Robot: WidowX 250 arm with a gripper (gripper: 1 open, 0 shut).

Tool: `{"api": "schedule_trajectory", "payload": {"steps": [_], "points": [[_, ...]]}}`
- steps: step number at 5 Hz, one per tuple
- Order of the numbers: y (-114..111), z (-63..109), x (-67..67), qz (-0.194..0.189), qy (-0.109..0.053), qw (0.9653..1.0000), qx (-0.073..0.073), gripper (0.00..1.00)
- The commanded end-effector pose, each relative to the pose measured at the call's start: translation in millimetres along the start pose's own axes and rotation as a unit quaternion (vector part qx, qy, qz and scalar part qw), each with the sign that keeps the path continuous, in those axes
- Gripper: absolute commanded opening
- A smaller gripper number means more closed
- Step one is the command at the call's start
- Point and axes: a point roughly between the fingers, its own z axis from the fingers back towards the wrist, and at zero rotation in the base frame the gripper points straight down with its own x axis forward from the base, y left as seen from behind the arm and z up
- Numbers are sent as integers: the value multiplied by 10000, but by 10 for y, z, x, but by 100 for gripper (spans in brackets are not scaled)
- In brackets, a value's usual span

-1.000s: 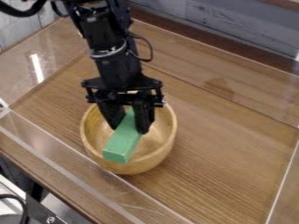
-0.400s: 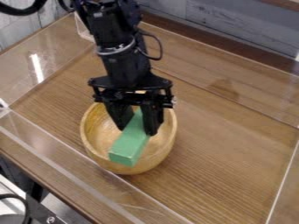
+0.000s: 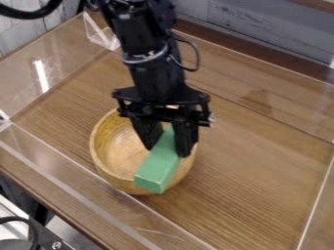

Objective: Remove the green block from inside the brown bowl and put it on the table

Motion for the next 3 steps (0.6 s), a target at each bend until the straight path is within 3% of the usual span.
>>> {"api": "schedule_trajectory", "payload": {"steps": [1, 3], "points": [[-168, 47, 31, -149, -212, 9997, -34, 0], [-603, -252, -16, -446, -250, 9987, -35, 0]]}}
